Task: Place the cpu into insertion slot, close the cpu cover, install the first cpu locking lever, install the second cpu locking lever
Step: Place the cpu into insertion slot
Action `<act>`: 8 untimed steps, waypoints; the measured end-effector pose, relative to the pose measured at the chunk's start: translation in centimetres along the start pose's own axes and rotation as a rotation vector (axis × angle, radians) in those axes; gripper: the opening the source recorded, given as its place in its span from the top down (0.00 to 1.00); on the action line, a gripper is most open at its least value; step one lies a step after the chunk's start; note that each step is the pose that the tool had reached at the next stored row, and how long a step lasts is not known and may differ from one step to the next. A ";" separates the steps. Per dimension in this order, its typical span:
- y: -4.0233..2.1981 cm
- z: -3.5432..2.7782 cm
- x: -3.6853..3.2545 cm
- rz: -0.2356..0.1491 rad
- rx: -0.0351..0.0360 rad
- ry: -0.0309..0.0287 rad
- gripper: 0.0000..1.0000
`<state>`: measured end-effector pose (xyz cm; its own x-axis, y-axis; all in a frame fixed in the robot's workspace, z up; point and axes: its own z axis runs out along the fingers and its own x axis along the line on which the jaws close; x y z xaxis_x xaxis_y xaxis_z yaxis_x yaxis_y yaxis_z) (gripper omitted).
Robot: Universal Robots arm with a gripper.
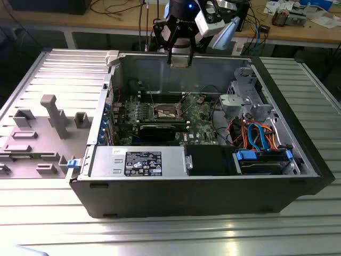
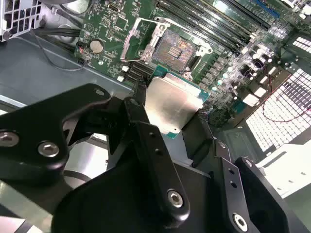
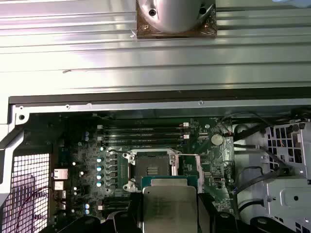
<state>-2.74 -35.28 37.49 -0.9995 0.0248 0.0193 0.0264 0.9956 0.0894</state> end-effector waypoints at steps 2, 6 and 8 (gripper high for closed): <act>0.00 0.00 0.00 0.000 0.0001 0.0000 0.46; 0.00 0.00 0.00 0.000 0.0000 0.0000 0.46; -0.06 -0.01 0.00 0.000 0.0000 0.0000 0.46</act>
<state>-2.74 -35.35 37.49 -0.9995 0.0247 0.0194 0.0263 0.9957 0.0893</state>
